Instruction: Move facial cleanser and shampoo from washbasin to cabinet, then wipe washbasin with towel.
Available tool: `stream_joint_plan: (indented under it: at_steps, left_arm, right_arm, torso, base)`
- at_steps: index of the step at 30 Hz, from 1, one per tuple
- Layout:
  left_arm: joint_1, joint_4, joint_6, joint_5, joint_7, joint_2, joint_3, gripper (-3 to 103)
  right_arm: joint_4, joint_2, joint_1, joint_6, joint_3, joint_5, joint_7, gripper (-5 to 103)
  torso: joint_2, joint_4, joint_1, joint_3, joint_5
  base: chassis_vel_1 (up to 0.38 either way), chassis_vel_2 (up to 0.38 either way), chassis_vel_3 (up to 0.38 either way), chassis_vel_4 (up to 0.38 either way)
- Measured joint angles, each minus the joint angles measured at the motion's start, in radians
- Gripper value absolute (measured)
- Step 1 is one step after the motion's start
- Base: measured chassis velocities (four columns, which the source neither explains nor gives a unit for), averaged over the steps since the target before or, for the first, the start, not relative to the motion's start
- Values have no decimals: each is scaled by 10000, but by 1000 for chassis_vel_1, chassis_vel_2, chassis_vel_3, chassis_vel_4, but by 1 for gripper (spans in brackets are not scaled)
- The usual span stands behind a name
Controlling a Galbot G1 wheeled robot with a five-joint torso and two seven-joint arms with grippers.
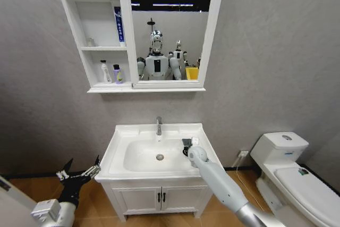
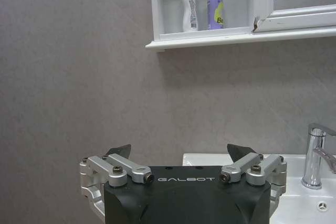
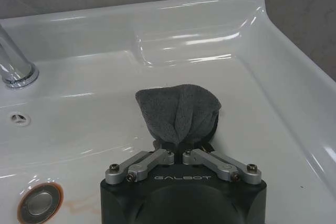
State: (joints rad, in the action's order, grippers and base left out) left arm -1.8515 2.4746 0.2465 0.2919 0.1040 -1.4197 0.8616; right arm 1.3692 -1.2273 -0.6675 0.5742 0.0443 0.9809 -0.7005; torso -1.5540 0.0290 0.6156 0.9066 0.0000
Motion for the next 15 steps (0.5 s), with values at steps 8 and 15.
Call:
stream_joint_plan:
  at_steps: [8, 15]
  left_arm:
    - [0, 0, 0, 0, 0, 0, 0, 100]
    - [0, 0, 0, 0, 0, 0, 0, 100]
  right_arm:
    - [-583, -169, 112, -40, 62, -234, 161, 2]
    - [-1418, -390, 273, -315, 14, -543, 712, 2]
  torso:
    - [0, -2, 0, 0, 0]
    - [0, -2, 0, 0, 0]
  base:
    - [0, 0, 0, 0]
    - [0, 0, 0, 0]
